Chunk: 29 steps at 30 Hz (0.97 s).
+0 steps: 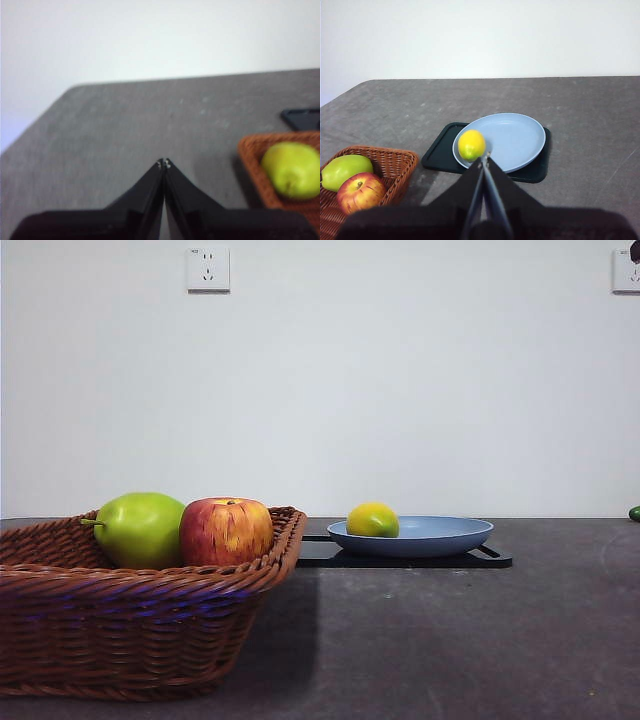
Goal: Take the lemon from the basket,put the lemon in the plate,hand out the plate
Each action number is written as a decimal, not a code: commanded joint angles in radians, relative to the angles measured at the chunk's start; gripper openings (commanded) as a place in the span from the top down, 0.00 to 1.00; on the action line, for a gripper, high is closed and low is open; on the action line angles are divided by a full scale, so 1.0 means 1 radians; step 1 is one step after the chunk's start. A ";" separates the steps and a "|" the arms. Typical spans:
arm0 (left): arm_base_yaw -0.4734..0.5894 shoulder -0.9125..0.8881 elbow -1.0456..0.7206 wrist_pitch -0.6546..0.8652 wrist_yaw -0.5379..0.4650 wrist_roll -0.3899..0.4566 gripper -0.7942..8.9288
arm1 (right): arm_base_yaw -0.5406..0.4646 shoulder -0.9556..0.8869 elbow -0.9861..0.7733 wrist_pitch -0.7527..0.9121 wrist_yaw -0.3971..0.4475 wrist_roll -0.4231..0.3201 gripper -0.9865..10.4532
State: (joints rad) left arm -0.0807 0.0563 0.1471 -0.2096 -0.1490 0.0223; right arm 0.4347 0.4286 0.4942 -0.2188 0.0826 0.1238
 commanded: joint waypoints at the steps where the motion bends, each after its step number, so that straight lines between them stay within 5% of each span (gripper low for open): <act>1: 0.024 -0.026 -0.055 0.014 0.023 -0.048 0.91 | 0.005 0.002 0.010 0.008 0.003 0.009 0.90; 29: 0.065 -0.055 -0.131 0.014 0.023 -0.052 0.91 | 0.005 0.002 0.010 0.008 0.003 0.009 0.90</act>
State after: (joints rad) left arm -0.0189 0.0044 0.0254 -0.1997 -0.1234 -0.0204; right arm 0.4347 0.4286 0.4942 -0.2188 0.0826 0.1238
